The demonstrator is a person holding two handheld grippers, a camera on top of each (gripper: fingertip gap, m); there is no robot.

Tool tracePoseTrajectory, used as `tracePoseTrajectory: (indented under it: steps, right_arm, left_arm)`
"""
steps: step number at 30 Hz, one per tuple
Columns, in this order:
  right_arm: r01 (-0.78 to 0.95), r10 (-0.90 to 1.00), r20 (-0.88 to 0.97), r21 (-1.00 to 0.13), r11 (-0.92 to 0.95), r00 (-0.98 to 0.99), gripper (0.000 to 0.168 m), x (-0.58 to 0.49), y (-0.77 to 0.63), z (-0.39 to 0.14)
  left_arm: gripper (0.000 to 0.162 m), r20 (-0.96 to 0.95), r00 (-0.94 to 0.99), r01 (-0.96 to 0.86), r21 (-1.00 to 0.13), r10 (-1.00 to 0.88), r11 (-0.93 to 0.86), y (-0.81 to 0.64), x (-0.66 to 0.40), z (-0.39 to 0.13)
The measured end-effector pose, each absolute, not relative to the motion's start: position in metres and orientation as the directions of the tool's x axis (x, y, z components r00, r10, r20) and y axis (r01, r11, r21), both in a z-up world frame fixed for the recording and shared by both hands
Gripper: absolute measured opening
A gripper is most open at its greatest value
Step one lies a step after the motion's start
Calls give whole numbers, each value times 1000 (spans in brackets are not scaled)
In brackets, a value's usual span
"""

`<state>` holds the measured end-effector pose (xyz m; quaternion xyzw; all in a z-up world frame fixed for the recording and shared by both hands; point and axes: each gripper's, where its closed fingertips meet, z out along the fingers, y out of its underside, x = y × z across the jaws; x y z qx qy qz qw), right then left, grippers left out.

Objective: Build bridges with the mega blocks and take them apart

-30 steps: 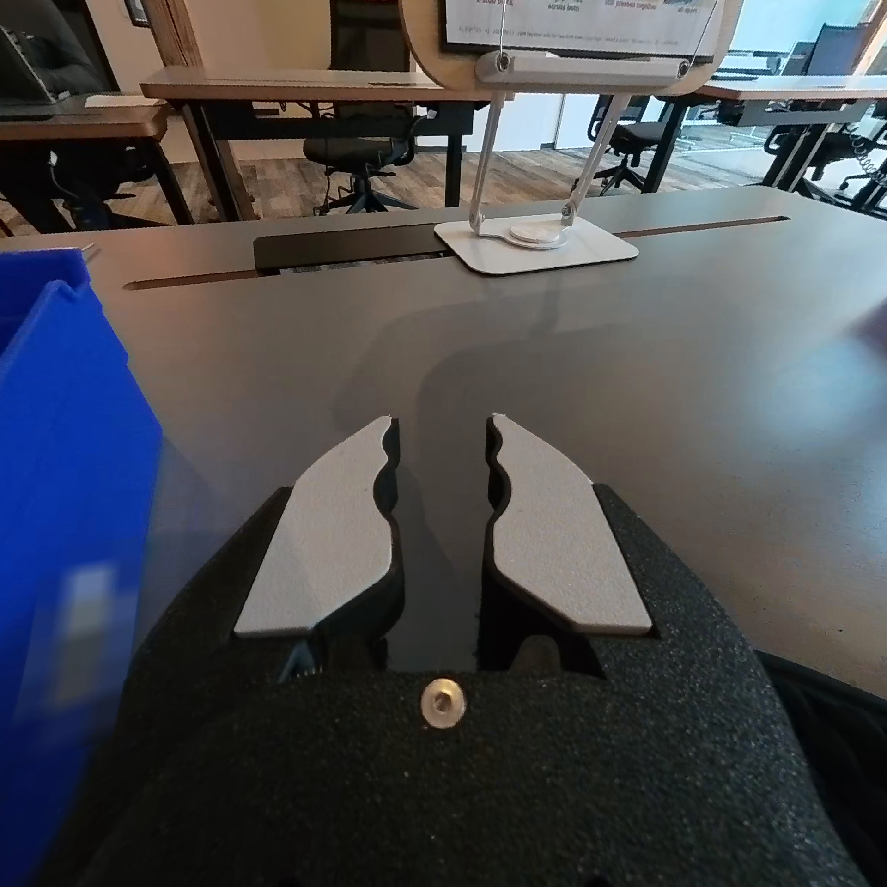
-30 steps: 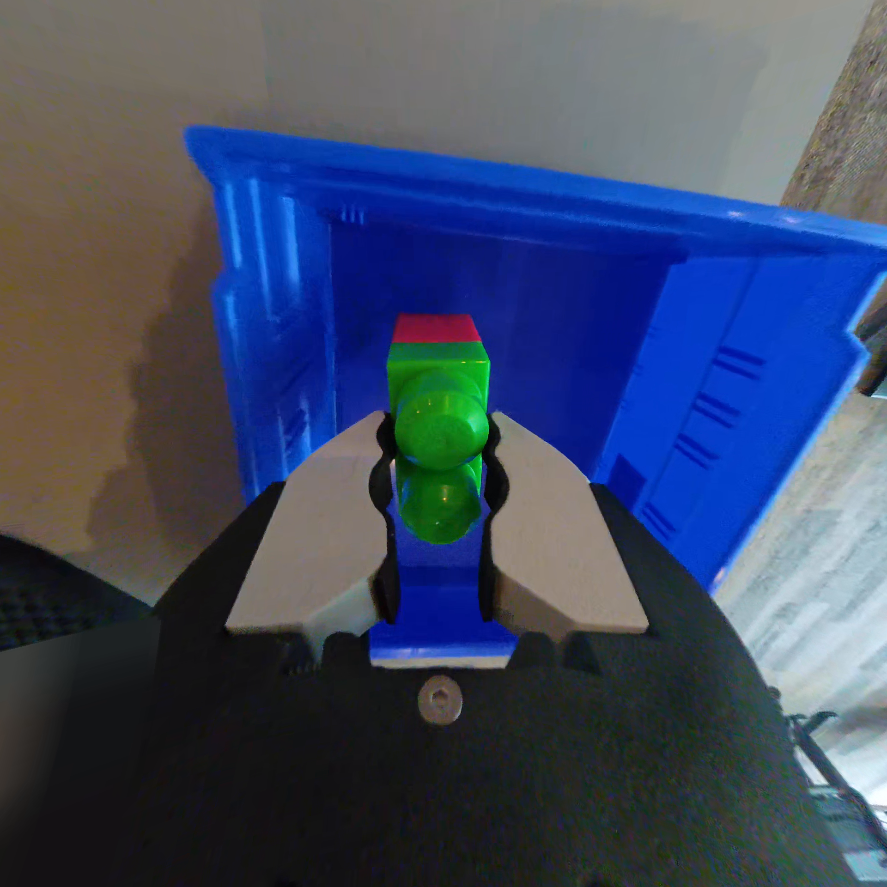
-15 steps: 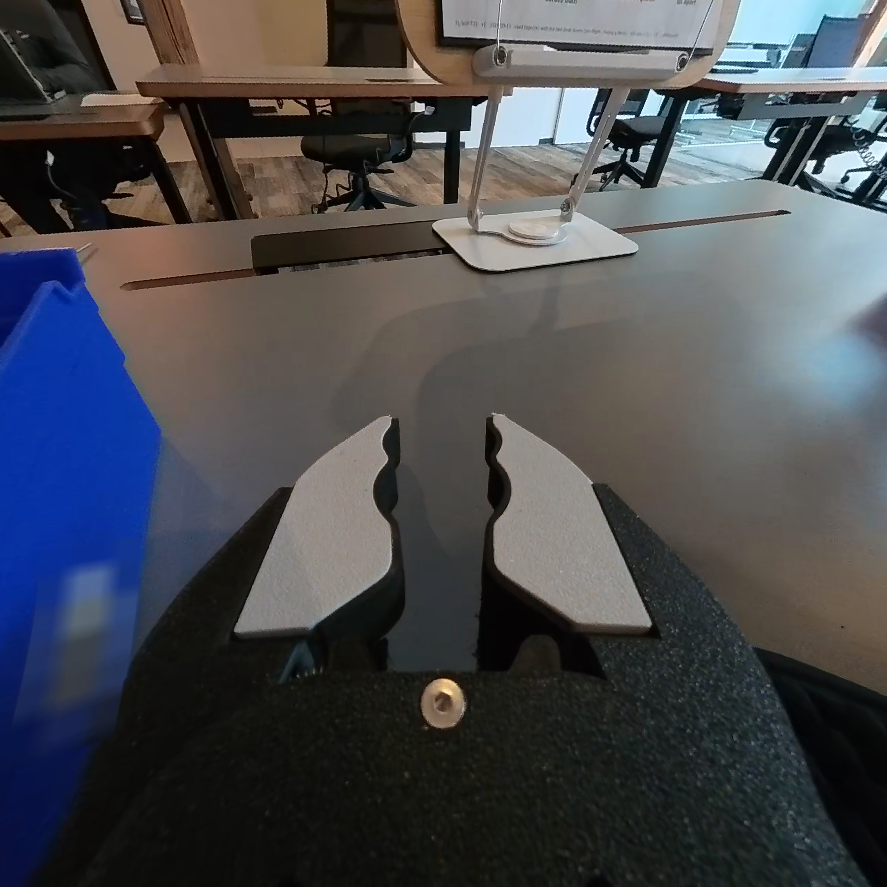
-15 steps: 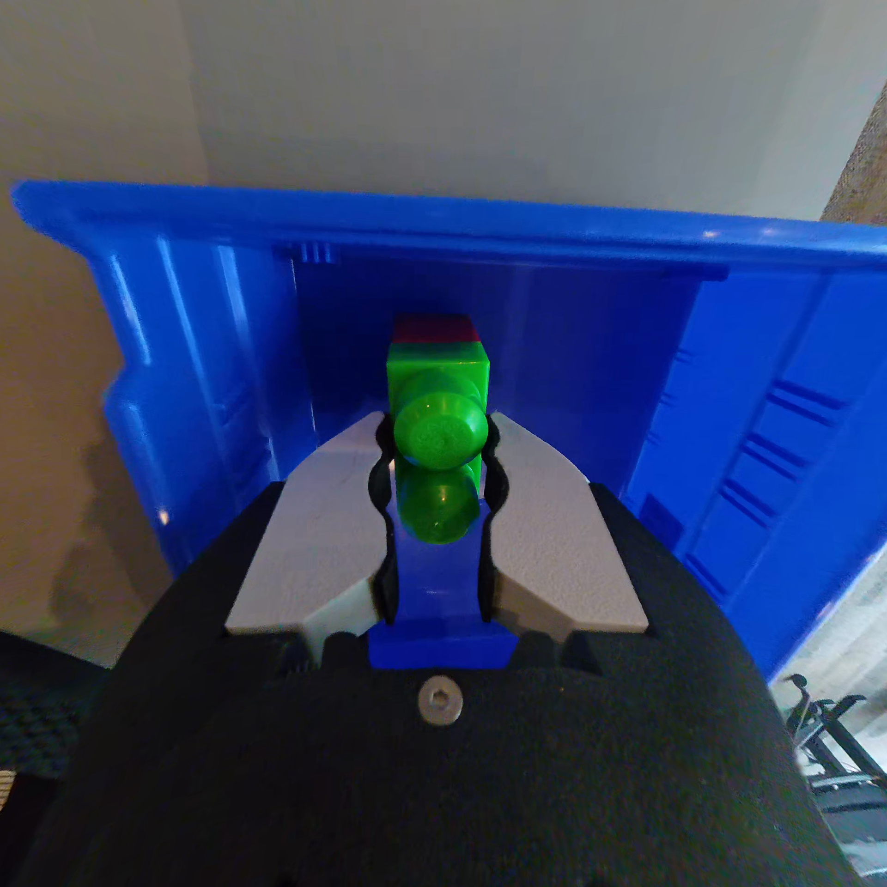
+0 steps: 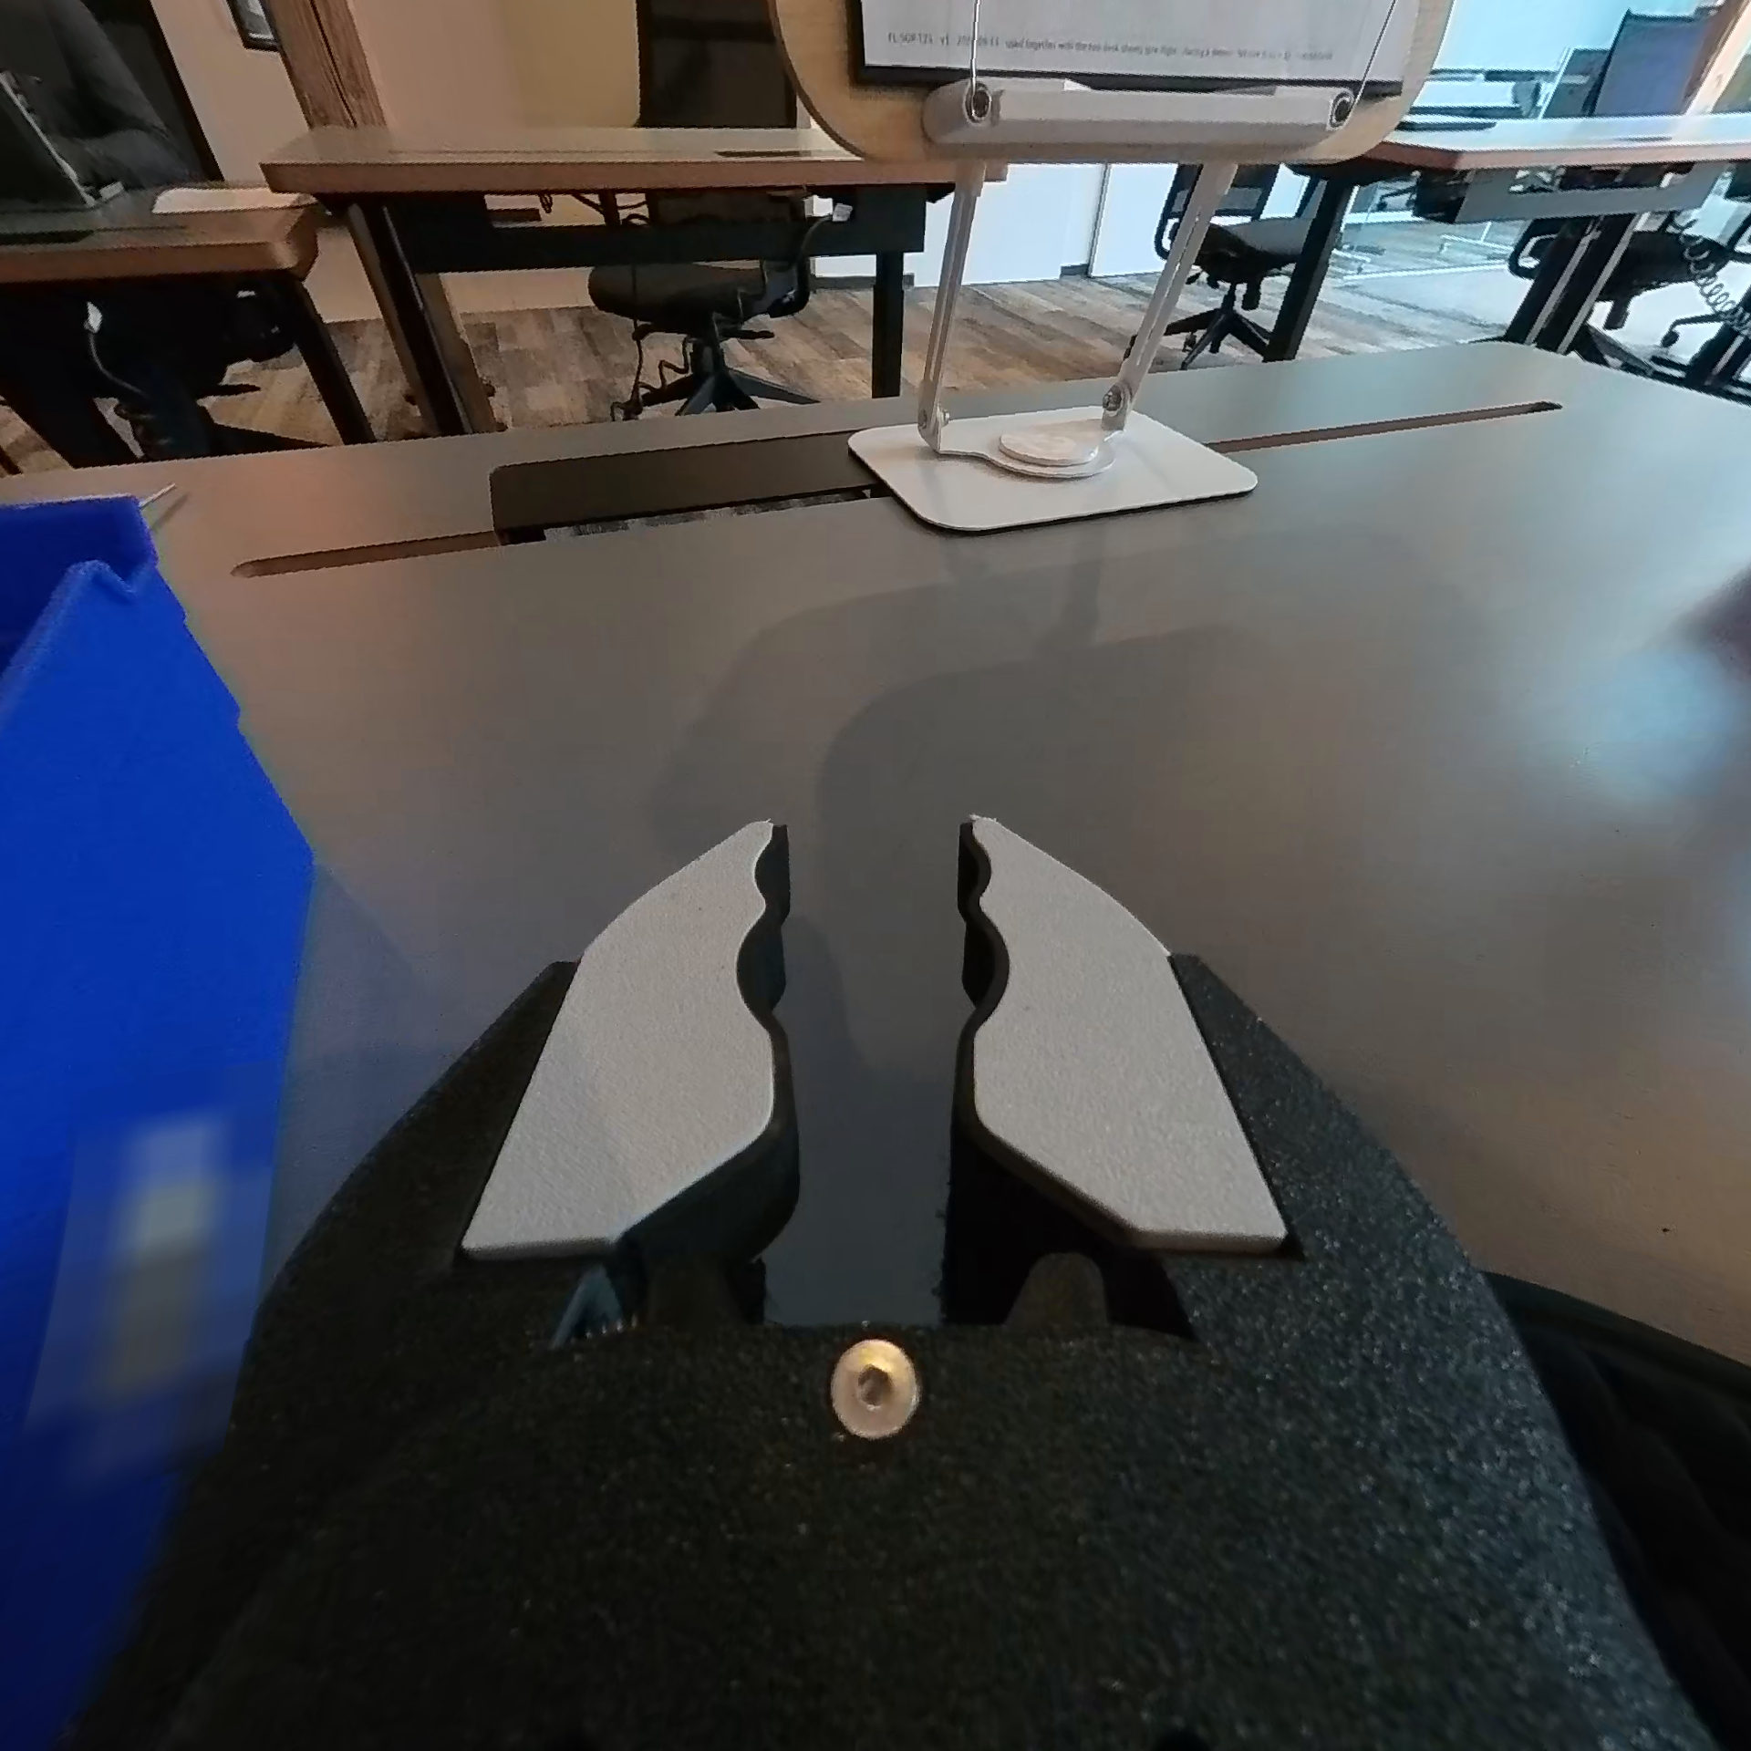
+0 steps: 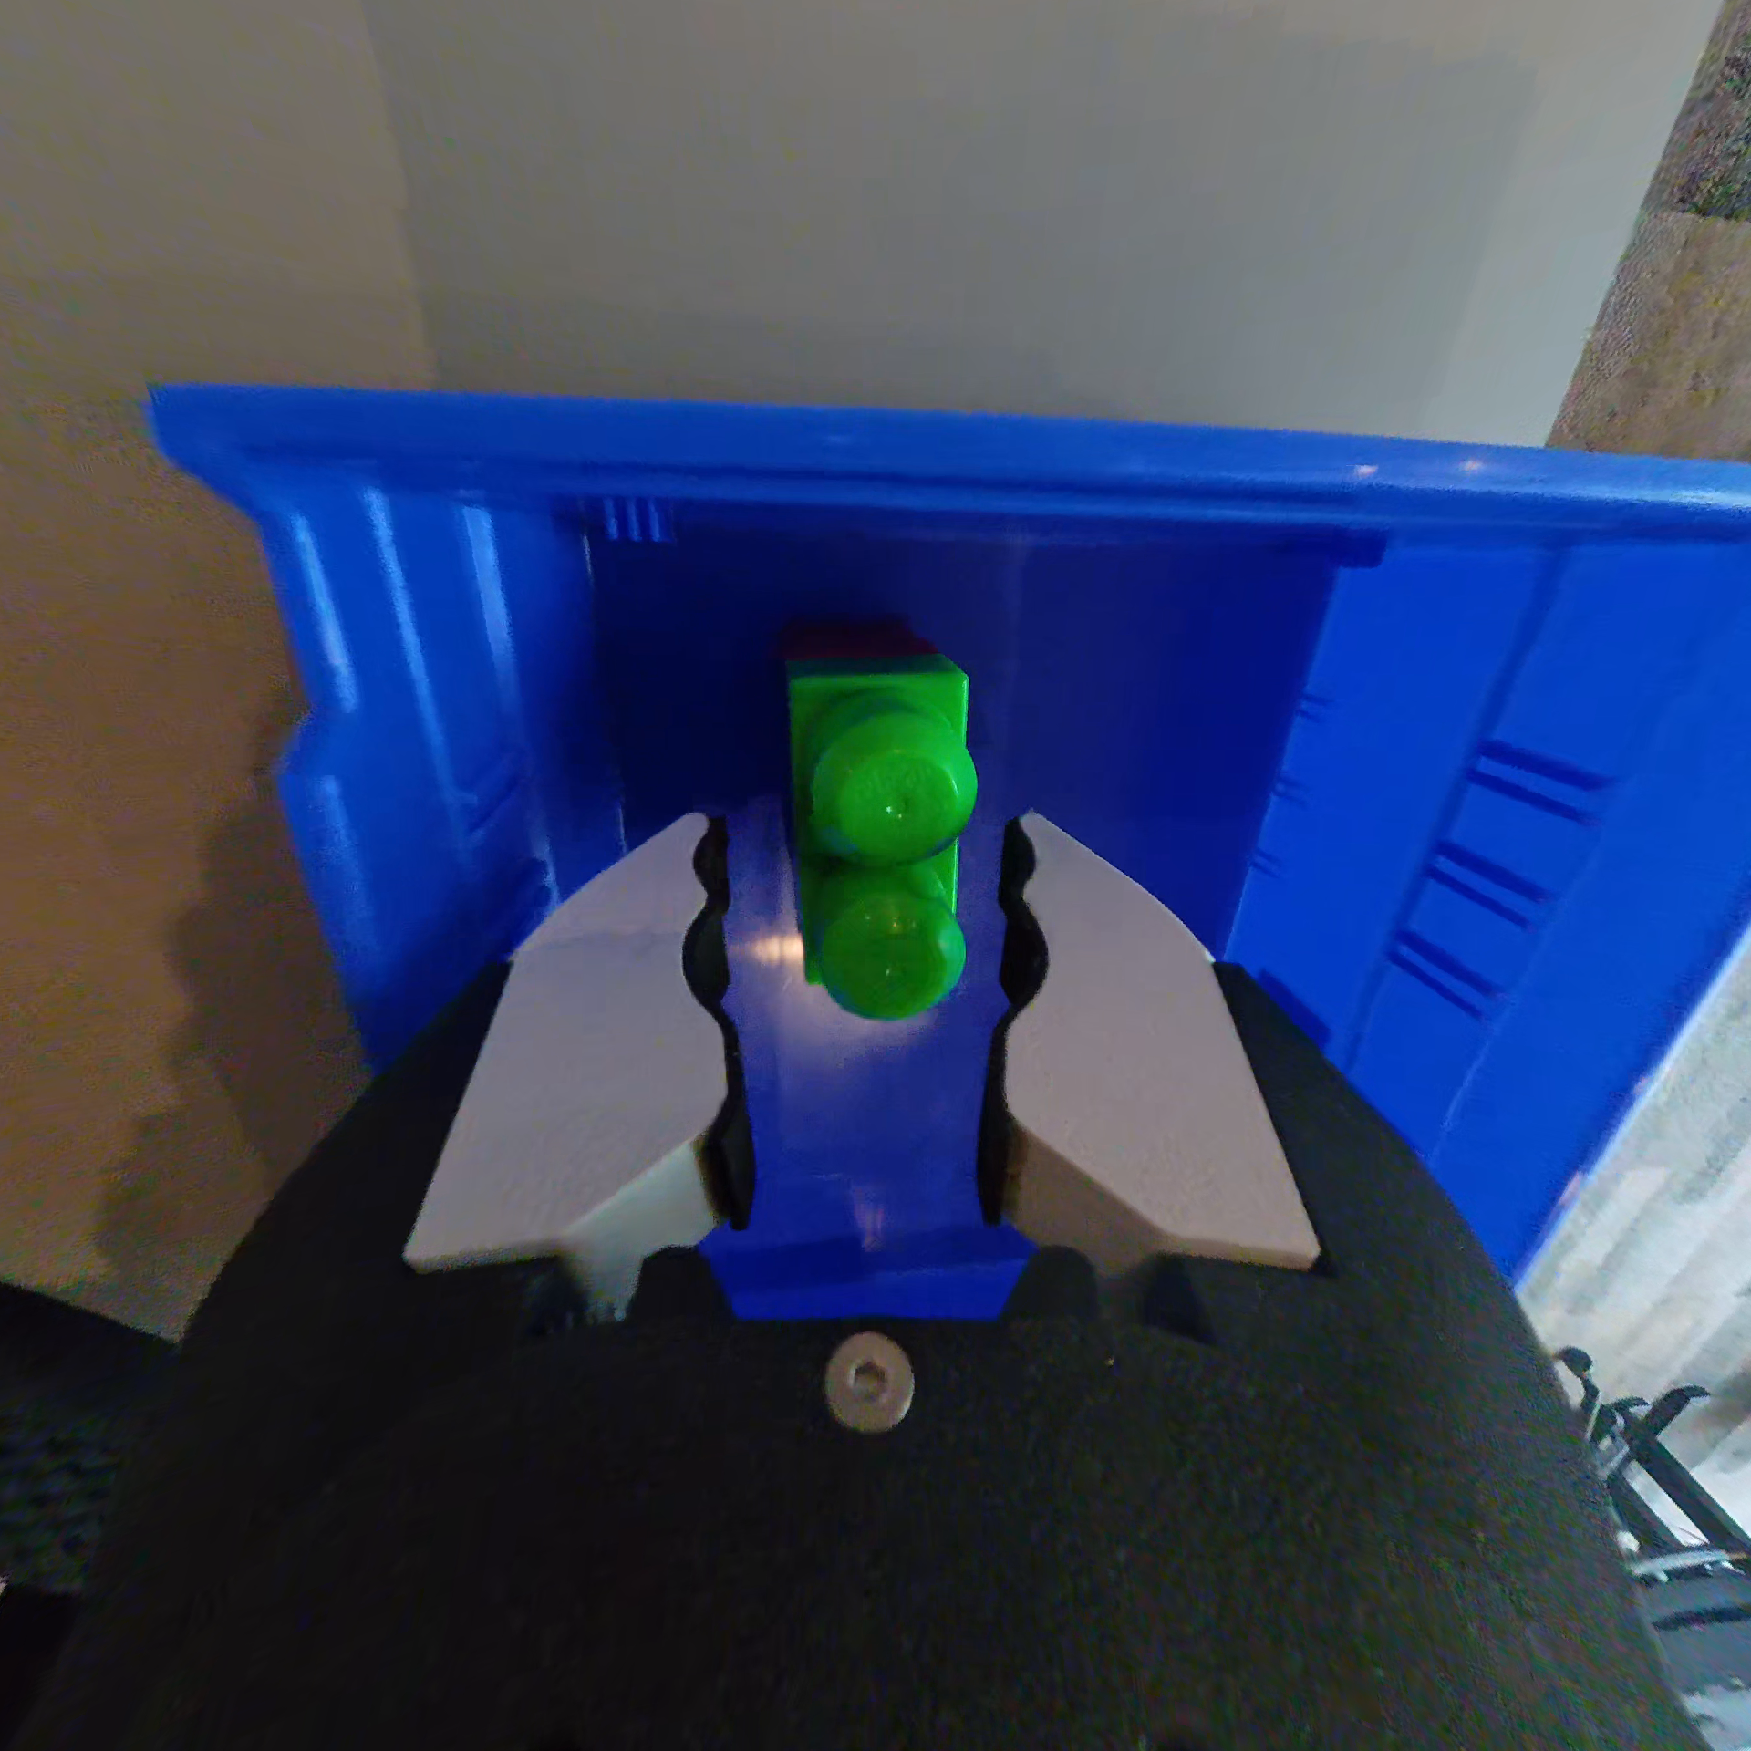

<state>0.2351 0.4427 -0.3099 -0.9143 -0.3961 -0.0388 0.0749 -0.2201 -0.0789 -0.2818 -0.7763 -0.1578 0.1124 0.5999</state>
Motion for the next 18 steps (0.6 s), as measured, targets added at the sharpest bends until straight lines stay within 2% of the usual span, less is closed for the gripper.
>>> tracePoseTrajectory:
  steps: [5,12,18]
  right_arm:
    - [759,736,187,-208,-617,650,63,229,441,-275]
    - [744,771,214,-505,-438,600,70,194,411,-206]
    - [576,834,91,-763,-293,545,71,149,352,-167]
  left_arm:
    - [34,13,925,109,-967,379,-232,-79,-220,-282]
    - [35,11,929,102,-968,369,-229,-78,-218,-281]
    - [37,31,931,112,-972,363,-204,-78,-217,-277]
